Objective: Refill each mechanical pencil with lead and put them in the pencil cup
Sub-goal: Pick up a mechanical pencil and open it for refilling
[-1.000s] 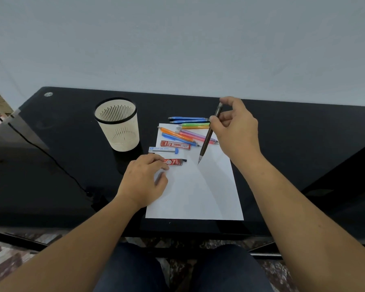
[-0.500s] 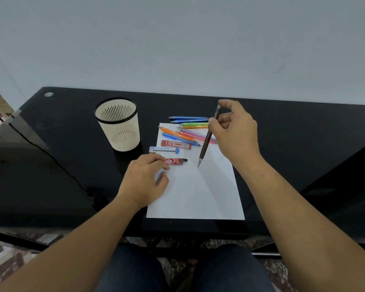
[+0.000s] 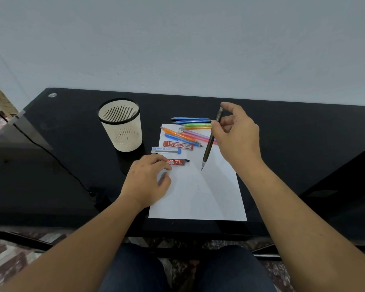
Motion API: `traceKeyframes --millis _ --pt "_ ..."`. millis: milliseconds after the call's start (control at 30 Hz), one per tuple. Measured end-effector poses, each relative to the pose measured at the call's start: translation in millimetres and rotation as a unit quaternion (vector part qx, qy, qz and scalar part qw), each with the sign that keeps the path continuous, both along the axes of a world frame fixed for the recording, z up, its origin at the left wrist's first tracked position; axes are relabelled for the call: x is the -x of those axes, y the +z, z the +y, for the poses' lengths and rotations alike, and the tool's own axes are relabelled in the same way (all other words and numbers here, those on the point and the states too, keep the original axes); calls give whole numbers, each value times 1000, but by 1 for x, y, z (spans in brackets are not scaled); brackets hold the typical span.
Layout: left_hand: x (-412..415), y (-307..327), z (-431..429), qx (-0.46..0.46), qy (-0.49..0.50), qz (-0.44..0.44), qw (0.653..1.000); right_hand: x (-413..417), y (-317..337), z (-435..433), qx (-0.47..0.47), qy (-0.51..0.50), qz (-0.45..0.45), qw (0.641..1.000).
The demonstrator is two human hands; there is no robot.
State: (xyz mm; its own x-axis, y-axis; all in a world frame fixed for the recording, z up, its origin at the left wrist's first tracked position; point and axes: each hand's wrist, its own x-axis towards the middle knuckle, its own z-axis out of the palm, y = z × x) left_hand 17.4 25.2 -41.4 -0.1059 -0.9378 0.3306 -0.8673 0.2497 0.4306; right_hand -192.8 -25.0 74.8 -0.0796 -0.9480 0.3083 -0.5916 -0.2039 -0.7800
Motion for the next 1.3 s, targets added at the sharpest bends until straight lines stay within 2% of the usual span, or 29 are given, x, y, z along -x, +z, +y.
traceKeyframes --millis 667,933,1100,1300 --pt "-1 1 0 -8 -5 -9 1000 -1 -3 7 16 11 -13 1000" --pt "1 2 2 31 -3 -48 998 3 -4 8 18 19 -16 1000" --pt "0 5 3 54 -39 -75 995 8 -7 3 9 9 -36 999" --pt "-8 6 3 48 -42 -64 996 8 -5 2 22 8 -54 998"
